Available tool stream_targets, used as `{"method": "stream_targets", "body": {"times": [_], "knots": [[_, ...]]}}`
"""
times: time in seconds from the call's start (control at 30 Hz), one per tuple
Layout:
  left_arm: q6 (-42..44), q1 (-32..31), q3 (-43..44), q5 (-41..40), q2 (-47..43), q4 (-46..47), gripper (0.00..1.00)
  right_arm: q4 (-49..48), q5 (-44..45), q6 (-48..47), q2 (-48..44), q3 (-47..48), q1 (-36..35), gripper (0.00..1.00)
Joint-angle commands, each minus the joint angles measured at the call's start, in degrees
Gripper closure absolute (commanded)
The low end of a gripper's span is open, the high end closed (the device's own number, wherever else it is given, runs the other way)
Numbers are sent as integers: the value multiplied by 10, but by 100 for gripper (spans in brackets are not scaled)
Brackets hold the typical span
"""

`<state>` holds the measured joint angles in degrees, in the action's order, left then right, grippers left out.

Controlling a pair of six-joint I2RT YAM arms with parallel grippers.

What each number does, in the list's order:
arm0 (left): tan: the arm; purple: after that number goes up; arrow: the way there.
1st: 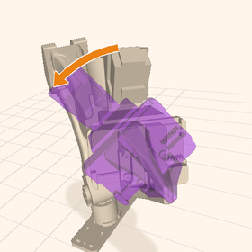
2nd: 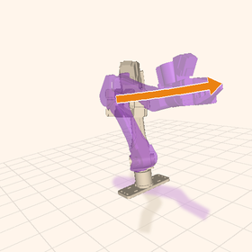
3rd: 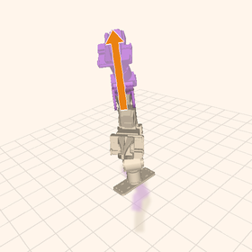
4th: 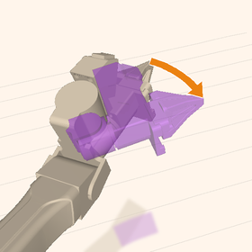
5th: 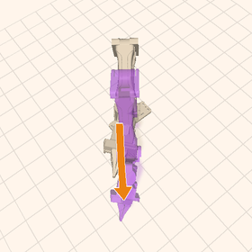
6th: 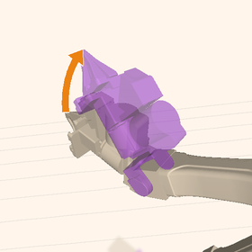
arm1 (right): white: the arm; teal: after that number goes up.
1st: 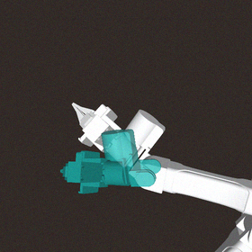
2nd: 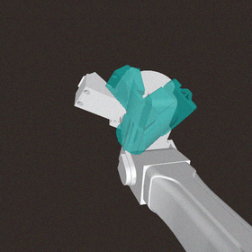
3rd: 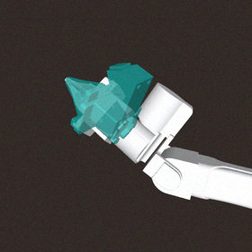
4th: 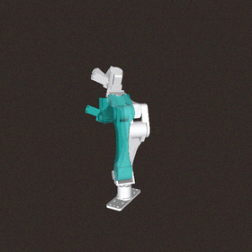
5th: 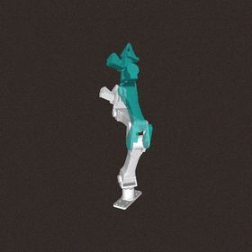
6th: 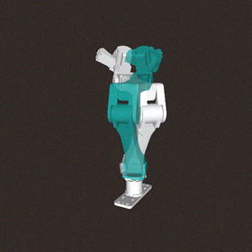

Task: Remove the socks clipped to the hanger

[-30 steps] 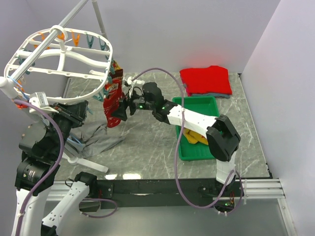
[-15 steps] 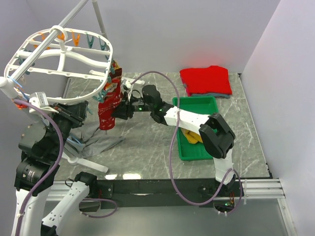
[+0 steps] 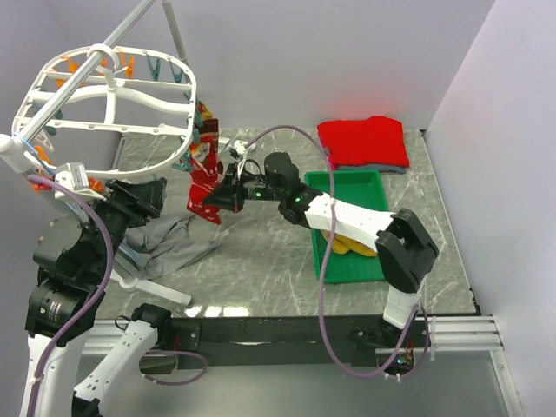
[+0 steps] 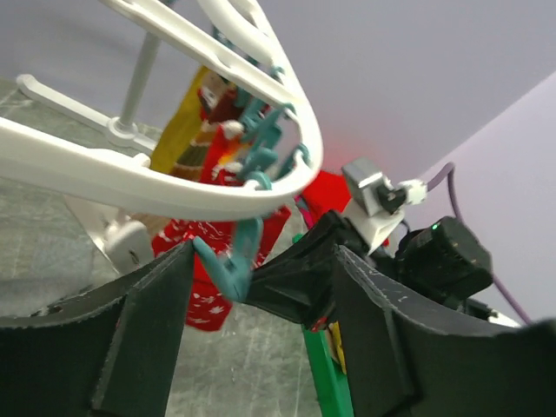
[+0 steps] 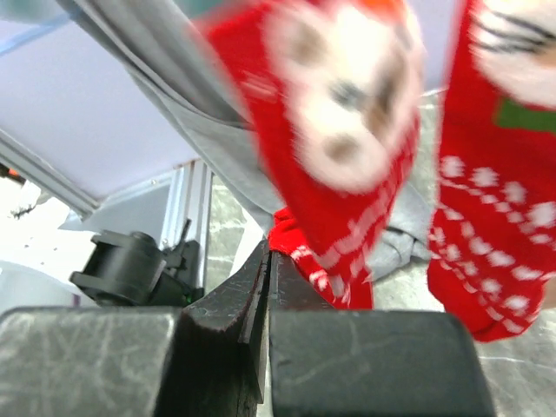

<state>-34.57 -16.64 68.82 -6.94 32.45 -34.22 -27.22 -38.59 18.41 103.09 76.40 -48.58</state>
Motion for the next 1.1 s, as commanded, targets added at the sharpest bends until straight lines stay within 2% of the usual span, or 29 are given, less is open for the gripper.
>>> {"method": "stream_targets", "body": {"times": [0.0, 0.13, 0.23, 0.4, 0.67, 0.9, 1.07], "knots": [[19, -1, 25, 65, -3, 14, 30, 38, 48, -18, -68, -20, -21, 100], [8, -1, 34, 154, 7, 21, 31, 112, 119, -55, -94, -20, -47, 100], [2, -1, 33, 222, 12, 23, 30, 131, 128, -58, -112, -26, -62, 100], [8, -1, -3, 317, -6, 55, 19, 166, 145, -42, -132, -16, -87, 100], [70, -1, -53, 318, -77, -8, 19, 212, 136, 14, -141, 26, -107, 100], [86, -1, -101, 280, -141, -52, 8, 232, 121, 39, -150, 65, -124, 100], [83, -1, -144, 293, -176, -46, 5, 251, 123, 62, -158, 93, -136, 100]]}}
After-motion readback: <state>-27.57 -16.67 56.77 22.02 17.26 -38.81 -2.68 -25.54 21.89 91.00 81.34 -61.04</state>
